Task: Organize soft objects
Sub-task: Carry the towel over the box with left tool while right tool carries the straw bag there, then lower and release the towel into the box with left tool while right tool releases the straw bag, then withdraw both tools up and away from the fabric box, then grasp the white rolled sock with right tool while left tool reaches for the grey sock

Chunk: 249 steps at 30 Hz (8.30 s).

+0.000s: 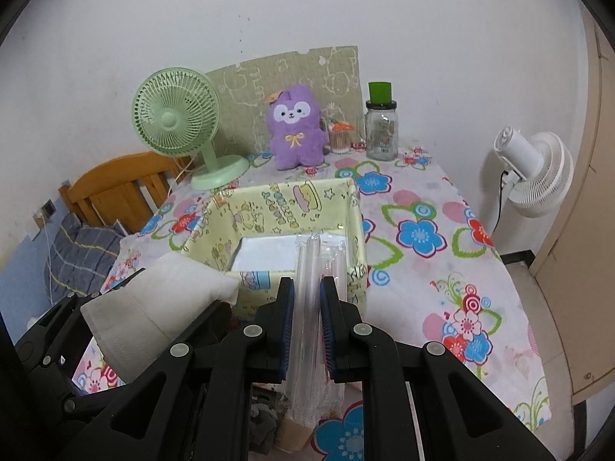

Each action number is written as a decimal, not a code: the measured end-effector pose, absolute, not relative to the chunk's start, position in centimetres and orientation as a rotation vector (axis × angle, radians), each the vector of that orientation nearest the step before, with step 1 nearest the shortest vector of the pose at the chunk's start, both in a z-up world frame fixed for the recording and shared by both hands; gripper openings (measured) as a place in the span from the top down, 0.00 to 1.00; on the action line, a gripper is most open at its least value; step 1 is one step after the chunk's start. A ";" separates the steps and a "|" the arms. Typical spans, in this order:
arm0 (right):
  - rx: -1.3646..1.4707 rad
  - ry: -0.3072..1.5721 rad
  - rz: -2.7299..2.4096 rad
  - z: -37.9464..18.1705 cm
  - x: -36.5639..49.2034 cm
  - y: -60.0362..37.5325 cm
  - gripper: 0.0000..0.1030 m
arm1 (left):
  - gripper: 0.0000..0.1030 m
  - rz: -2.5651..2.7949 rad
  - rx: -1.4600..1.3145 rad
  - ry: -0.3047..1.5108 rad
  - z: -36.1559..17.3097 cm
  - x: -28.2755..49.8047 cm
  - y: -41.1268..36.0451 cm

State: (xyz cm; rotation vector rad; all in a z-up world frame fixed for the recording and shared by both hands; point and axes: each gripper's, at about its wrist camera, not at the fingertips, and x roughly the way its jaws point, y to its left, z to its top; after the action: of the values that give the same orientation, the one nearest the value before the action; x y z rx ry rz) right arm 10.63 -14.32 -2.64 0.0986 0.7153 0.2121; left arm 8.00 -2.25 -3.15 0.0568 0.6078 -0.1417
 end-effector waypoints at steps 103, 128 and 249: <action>0.031 0.770 0.180 -4.1 22.0 -12.6 0.23 | 0.05 -0.051 -0.001 0.723 -4.8 18.0 -0.5; 0.046 0.680 0.177 -1.3 15.8 -13.7 0.18 | 0.00 -0.054 -0.001 0.651 -2.3 12.4 -0.8; 0.114 0.886 0.243 -15.4 8.3 -14.5 0.50 | 0.58 -0.164 -0.020 0.792 -15.2 4.3 -4.3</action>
State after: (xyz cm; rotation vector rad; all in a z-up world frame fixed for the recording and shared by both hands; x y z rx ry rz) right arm 8.32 -14.53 -15.42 0.1140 0.8863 0.2428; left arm 4.32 -4.34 -15.19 -0.0203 0.7923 -0.1642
